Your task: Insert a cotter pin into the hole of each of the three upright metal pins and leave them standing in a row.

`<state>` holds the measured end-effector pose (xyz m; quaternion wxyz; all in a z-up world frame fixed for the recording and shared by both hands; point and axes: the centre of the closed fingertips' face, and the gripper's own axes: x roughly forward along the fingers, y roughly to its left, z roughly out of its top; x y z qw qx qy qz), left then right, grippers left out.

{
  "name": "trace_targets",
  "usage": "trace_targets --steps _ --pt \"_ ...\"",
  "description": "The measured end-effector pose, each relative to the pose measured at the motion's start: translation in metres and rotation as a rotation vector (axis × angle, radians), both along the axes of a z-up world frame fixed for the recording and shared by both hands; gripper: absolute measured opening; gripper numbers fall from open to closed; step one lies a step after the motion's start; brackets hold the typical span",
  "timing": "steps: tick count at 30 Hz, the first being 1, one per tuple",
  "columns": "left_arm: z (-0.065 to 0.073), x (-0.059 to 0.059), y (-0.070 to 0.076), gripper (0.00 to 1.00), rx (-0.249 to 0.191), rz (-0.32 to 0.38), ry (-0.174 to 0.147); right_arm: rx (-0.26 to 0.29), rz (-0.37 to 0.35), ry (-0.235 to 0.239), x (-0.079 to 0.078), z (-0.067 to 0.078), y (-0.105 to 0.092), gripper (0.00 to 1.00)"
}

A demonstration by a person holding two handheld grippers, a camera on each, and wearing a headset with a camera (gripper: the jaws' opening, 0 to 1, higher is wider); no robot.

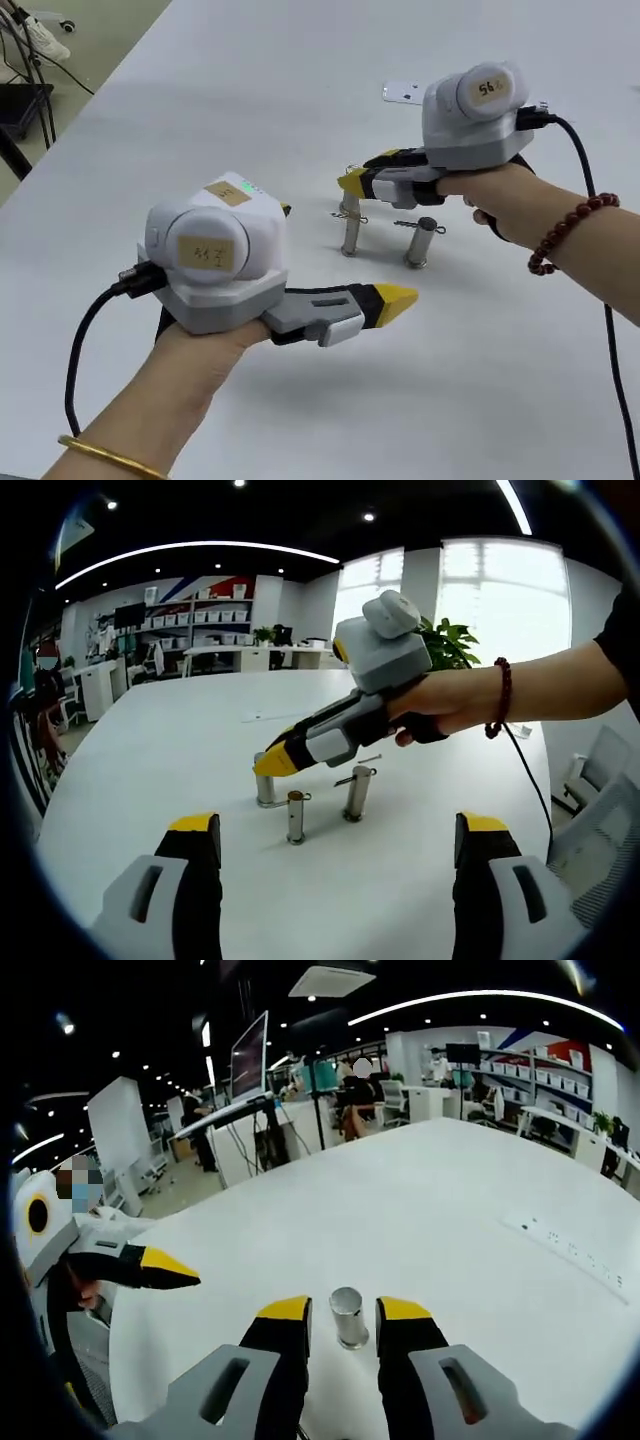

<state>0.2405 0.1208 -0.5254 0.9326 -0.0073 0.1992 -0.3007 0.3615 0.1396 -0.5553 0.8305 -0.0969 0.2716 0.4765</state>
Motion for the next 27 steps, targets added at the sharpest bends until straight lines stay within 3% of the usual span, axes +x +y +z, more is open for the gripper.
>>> trace_targets --steps 3,8,11,14,19,27 --pt "-0.0004 -0.0013 -0.0013 0.99 -0.005 -0.007 0.007 -0.003 0.0 0.002 0.0031 -0.0023 -0.0004 0.16" --pt "0.0044 0.0 -0.0026 0.99 -0.024 -0.007 -0.008 -0.022 0.015 -0.009 0.0052 -0.0061 0.0021 0.14" --pt "0.0026 0.0 -0.001 0.99 0.004 -0.007 -0.01 -0.039 0.021 -0.017 0.0059 -0.0096 0.0023 0.11" --pt "0.0059 0.001 -0.0015 0.99 -0.021 0.002 -0.017 -0.055 0.032 -0.036 0.002 -0.0088 0.0035 0.09" --pt "0.0032 0.0007 -0.0013 0.99 -0.002 -0.002 -0.013 -0.087 0.066 -0.077 0.0012 -0.0088 0.0025 0.08" --pt "0.0033 0.001 -0.0018 0.99 0.002 -0.008 -0.015 -0.109 0.071 -0.081 0.0009 -0.0087 0.0018 0.07"
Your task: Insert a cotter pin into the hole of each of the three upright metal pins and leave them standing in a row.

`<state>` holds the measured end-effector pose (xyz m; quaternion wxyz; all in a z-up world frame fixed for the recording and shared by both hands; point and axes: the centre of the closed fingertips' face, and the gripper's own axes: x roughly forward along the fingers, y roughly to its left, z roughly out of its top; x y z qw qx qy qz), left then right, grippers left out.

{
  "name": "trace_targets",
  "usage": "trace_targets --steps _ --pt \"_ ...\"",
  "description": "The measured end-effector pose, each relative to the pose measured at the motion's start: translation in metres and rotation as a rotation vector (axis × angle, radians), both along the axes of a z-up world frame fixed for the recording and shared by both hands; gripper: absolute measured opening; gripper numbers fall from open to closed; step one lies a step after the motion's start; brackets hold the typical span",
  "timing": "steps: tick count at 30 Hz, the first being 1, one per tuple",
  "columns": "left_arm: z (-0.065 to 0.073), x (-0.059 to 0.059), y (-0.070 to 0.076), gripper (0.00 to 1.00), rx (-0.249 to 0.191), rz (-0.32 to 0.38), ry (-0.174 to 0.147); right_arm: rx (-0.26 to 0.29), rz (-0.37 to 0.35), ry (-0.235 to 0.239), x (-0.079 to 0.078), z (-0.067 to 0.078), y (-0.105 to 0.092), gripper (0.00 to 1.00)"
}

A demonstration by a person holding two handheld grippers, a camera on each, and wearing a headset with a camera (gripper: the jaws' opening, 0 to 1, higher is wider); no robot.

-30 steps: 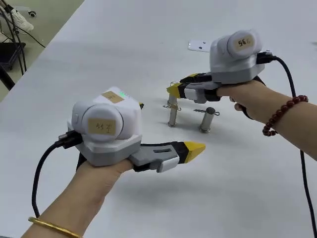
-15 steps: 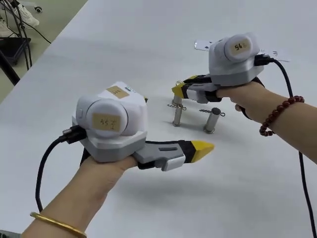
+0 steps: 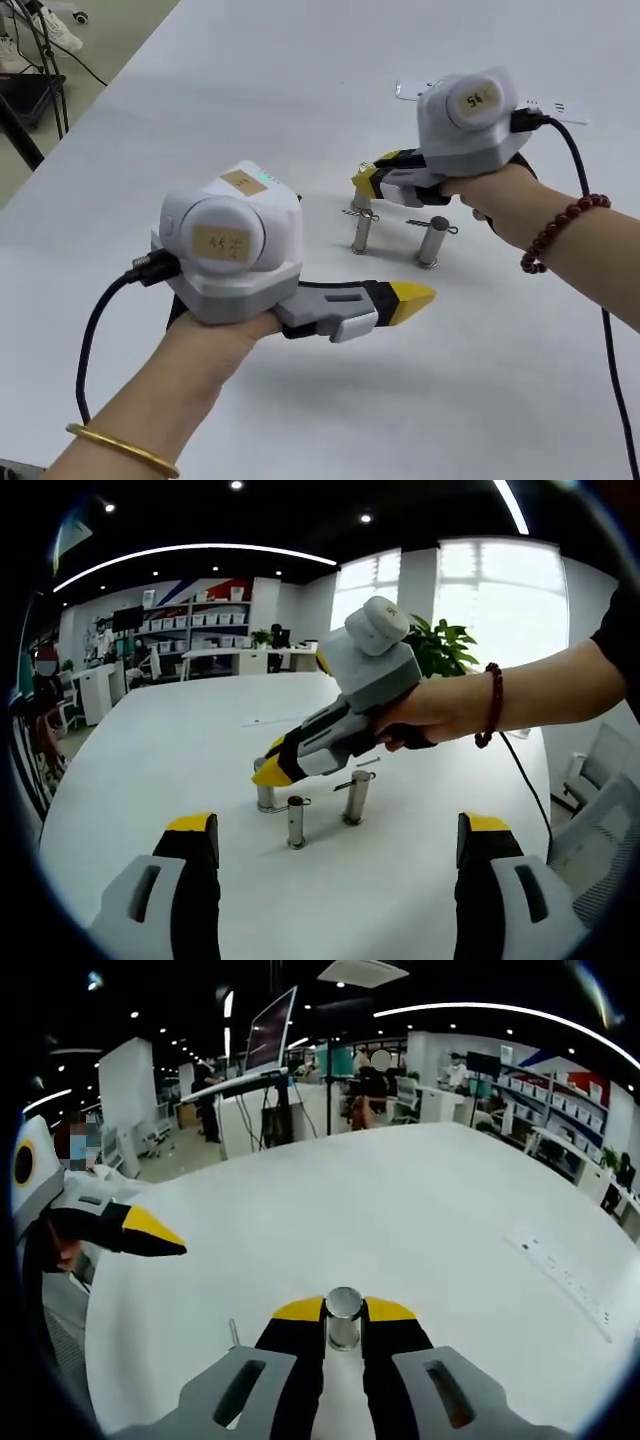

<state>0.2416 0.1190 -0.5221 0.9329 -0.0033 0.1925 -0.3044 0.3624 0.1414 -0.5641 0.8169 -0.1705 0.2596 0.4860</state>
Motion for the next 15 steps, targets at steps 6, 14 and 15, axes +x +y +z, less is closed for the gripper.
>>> trace_targets --steps 6,14,15 --pt "0.0 -0.001 -0.003 0.99 0.002 -0.013 -0.002 -0.022 -0.011 -0.008 0.005 0.001 -0.009 0.07" --pt "0.004 0.0 -0.003 0.99 -0.01 -0.014 -0.016 -0.053 -0.058 0.003 0.012 0.0 -0.035 0.07" --pt "0.005 0.0 -0.003 0.99 -0.011 -0.015 -0.016 -0.053 -0.063 0.004 0.011 0.0 -0.04 0.07"
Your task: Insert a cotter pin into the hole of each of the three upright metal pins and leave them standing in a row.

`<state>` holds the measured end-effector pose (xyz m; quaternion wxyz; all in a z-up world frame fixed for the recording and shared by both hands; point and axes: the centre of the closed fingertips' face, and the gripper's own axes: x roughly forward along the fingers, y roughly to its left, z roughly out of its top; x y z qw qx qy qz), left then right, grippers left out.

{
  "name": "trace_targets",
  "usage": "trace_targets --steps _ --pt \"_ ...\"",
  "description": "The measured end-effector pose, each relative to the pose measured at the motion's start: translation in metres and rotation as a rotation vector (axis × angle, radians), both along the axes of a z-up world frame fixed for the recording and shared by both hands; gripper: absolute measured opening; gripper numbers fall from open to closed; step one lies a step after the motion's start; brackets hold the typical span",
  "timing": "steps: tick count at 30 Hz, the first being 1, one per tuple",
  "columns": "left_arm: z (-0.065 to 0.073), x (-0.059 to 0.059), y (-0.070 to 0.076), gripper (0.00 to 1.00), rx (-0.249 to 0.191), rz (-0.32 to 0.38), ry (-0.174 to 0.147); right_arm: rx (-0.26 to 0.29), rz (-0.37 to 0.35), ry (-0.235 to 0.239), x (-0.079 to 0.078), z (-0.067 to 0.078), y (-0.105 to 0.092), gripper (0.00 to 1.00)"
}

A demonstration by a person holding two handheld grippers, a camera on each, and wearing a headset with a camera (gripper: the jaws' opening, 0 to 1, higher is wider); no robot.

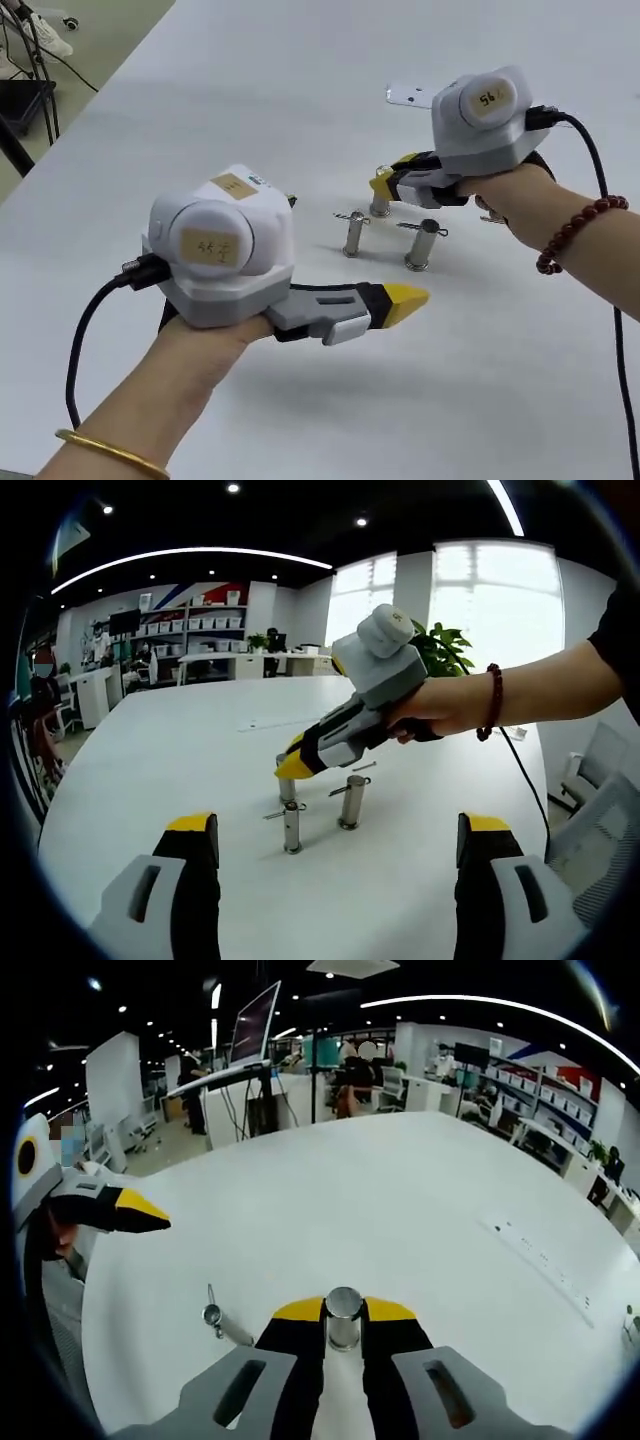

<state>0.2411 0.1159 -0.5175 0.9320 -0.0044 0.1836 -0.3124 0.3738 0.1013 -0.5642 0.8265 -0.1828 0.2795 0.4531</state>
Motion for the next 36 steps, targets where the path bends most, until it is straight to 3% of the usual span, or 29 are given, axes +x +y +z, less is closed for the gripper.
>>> trace_targets --steps 8,27,29,36 --pt "0.002 0.0 0.0 0.99 -0.002 -0.004 -0.006 -0.041 -0.028 -0.014 -0.004 0.005 -0.028 0.07" --pt "0.004 -0.005 -0.002 0.99 0.015 -0.044 -0.008 -0.053 -0.128 0.021 -0.025 0.006 -0.095 0.07" --pt "0.004 -0.006 -0.003 0.99 0.017 -0.048 -0.009 -0.046 -0.137 0.026 -0.022 0.006 -0.104 0.07" --pt "0.004 -0.007 -0.006 0.99 0.025 -0.059 -0.012 -0.041 -0.155 0.029 -0.044 0.011 -0.117 0.07"
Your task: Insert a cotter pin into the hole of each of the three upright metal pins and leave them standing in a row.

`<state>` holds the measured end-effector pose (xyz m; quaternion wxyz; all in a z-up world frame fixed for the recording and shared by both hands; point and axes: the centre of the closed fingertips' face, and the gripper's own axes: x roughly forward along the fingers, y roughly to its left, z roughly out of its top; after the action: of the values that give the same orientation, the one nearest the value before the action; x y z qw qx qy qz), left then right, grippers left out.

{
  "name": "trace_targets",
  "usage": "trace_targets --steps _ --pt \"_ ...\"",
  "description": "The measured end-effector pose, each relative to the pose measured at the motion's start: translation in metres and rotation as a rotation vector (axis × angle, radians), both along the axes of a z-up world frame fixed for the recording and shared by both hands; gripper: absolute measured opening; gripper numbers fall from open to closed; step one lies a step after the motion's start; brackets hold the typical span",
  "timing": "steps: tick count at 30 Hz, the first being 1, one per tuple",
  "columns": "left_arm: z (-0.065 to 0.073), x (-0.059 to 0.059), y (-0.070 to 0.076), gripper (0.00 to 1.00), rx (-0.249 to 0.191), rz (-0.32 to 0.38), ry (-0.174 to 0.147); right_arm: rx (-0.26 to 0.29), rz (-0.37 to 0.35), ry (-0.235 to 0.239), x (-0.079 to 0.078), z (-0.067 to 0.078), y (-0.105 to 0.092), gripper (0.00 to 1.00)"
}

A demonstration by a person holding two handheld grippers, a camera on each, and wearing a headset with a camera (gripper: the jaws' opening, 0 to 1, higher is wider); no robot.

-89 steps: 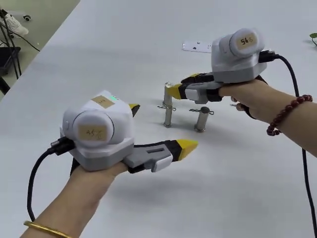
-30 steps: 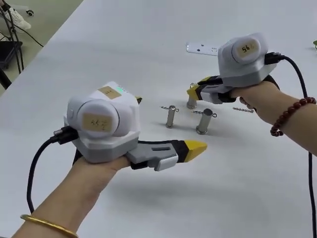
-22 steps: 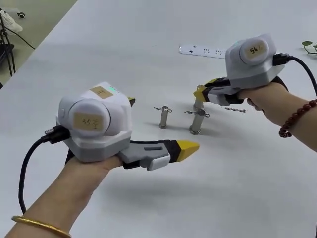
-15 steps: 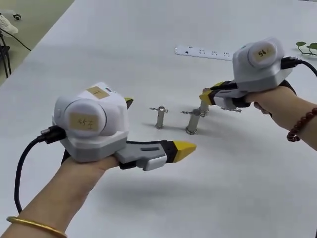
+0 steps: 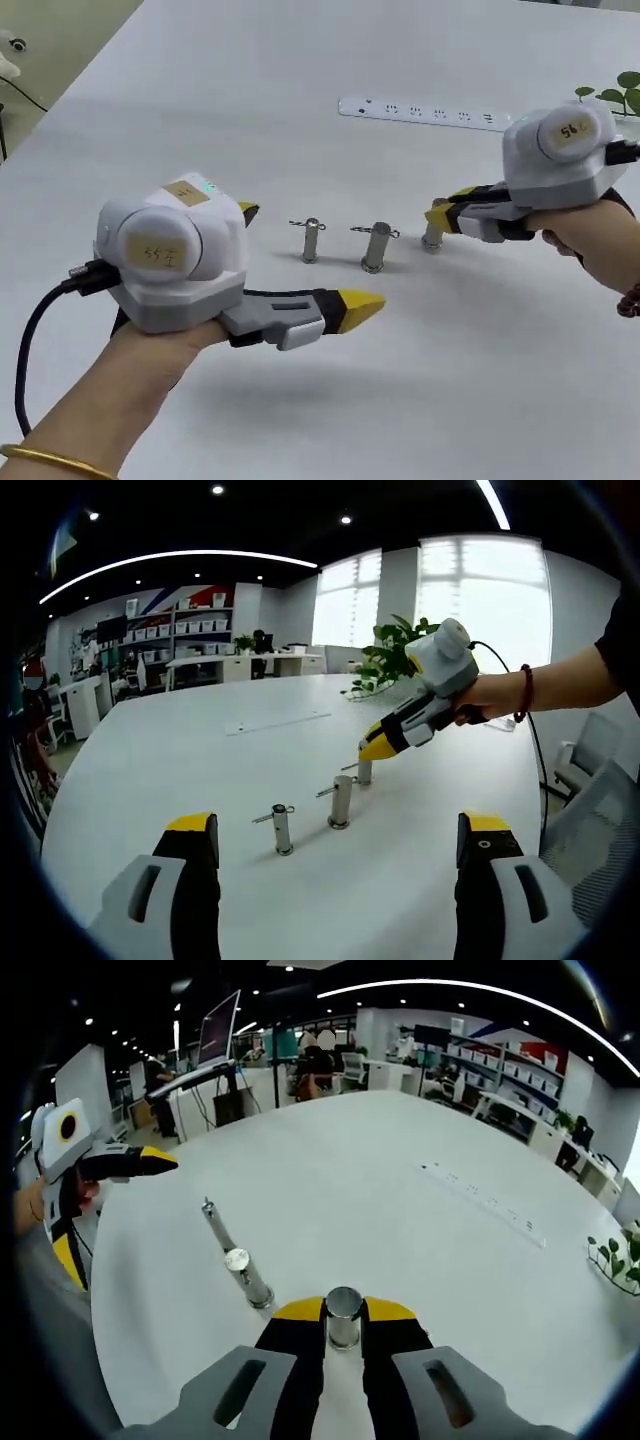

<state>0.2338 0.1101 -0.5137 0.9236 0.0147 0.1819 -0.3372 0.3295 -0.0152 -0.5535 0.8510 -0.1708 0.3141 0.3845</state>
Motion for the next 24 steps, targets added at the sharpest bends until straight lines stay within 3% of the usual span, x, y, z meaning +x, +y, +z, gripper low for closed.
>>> trace_targets --steps 9,18,24 --pt "0.002 -0.001 0.001 0.99 -0.012 0.003 0.004 0.028 0.005 0.011 -0.029 0.005 -0.002 0.07" --pt "0.002 -0.003 0.001 0.99 -0.005 0.007 0.004 0.048 0.035 0.022 -0.049 0.007 0.011 0.07" --pt "-0.003 -0.008 -0.003 0.99 0.005 -0.007 0.023 0.061 0.065 0.032 -0.066 0.006 0.024 0.07"
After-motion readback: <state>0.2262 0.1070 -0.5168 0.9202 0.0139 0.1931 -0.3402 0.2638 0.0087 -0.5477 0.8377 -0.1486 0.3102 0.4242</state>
